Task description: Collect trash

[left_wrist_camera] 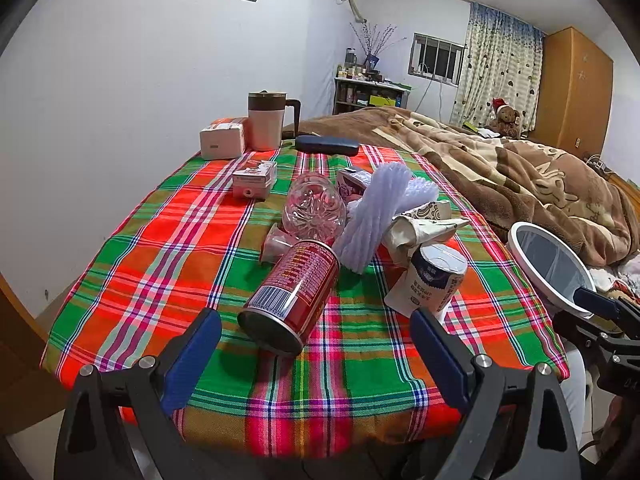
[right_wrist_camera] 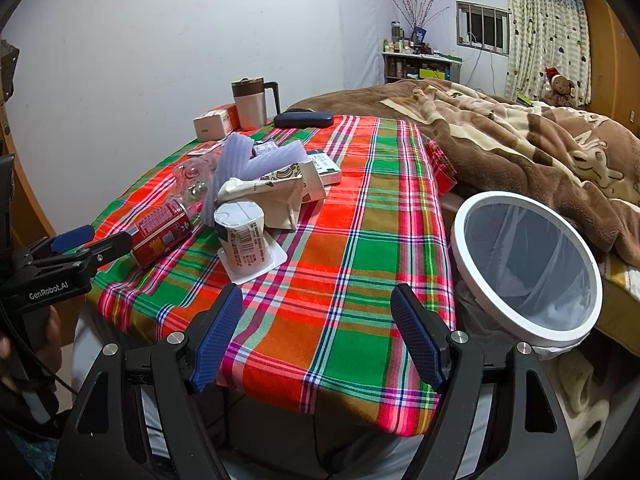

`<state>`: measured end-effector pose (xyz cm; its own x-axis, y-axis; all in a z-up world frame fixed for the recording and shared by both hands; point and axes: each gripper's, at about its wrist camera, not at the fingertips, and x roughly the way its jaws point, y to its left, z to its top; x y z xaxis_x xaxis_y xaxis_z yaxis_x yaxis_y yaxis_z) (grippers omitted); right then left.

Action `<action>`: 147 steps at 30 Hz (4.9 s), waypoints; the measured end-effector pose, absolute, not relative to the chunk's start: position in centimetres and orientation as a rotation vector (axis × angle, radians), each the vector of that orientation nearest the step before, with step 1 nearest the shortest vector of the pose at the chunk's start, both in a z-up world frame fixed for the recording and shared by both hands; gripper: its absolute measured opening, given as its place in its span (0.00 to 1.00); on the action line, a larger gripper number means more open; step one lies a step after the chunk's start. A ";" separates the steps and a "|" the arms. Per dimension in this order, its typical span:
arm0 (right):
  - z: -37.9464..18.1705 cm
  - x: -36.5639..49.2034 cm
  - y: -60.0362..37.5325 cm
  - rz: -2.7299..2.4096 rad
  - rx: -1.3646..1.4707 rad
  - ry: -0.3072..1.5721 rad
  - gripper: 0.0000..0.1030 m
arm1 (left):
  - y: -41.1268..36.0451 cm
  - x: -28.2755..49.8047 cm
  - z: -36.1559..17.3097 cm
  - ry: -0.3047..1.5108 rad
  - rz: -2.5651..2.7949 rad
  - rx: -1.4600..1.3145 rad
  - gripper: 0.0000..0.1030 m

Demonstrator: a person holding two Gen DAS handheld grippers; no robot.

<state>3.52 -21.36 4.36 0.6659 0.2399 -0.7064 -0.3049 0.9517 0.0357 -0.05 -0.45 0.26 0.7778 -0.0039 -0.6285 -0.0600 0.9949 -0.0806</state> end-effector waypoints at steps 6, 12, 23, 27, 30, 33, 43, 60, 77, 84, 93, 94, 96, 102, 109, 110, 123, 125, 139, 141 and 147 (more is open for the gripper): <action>4.3 3.4 -21.4 0.309 -0.087 0.785 0.76 | -0.4 -0.1 0.3 0.680 0.031 -0.098 0.93; 4.2 3.5 -21.3 0.309 -0.086 0.788 0.76 | -0.5 -0.2 0.3 0.678 0.030 -0.098 0.93; 4.2 3.5 -21.3 0.309 -0.085 0.789 0.76 | -0.5 -0.2 0.3 0.679 0.030 -0.099 0.93; 4.2 3.5 -21.4 0.310 -0.086 0.788 0.76 | -0.5 -0.2 0.3 0.678 0.031 -0.099 0.93; 4.2 3.5 -21.3 0.310 -0.085 0.789 0.76 | -0.6 -0.3 0.4 0.673 0.034 -0.097 0.93; 4.1 3.5 -21.3 0.311 -0.086 0.791 0.76 | -0.7 -0.4 0.5 0.672 0.035 -0.096 0.93; 3.8 4.0 -21.0 0.319 -0.093 0.808 0.76 | -0.4 0.0 0.1 0.679 0.031 -0.092 0.93; 3.0 6.2 -18.8 0.399 -0.102 0.840 0.76 | 1.9 4.0 -2.3 0.752 0.032 -0.069 0.88; 1.0 10.2 -15.1 0.478 -0.103 0.908 0.69 | 2.4 6.8 -5.0 0.837 -0.023 -0.112 0.59; 0.6 10.8 -14.1 0.519 -0.109 0.912 0.42 | 2.4 6.4 -4.8 0.830 -0.033 -0.123 0.58; 1.0 9.7 -15.0 0.510 -0.093 0.904 0.40 | 2.0 5.0 -3.6 0.804 -0.055 -0.142 0.56; 1.1 9.5 -15.1 0.507 -0.089 0.902 0.40 | 1.8 4.8 -3.4 0.798 -0.061 -0.144 0.55; 1.2 9.2 -15.5 0.501 -0.085 0.899 0.40 | 1.5 4.5 -3.1 0.790 -0.070 -0.142 0.55; 1.9 8.4 -17.2 0.472 -0.063 0.879 0.40 | 0.5 3.6 -2.3 0.766 -0.093 -0.139 0.53; 2.4 8.0 -18.7 0.443 -0.036 0.859 0.40 | -0.7 3.1 -1.1 0.739 -0.120 -0.127 0.53; 2.5 8.0 -19.0 0.440 -0.032 0.856 0.40 | -0.8 3.1 -1.0 0.736 -0.123 -0.126 0.53; 4.1 7.9 -23.3 0.345 0.017 0.787 0.40 | -5.3 4.7 1.4 0.681 -0.238 -0.074 0.53; 4.3 8.0 -24.4 0.315 0.024 0.776 0.40 | -6.6 5.3 1.6 0.678 -0.273 -0.063 0.53; 4.2 9.3 -32.7 0.050 0.109 0.758 0.40 | -18.4 10.9 1.6 0.678 -0.519 0.037 0.53; 4.1 9.6 -33.6 0.021 0.121 0.759 0.40 | -20.0 11.4 1.5 0.678 -0.546 0.051 0.53; 3.5 9.6 -35.8 -0.052 0.146 0.771 0.40 | -24.2 13.3 0.7 0.694 -0.636 0.071 0.53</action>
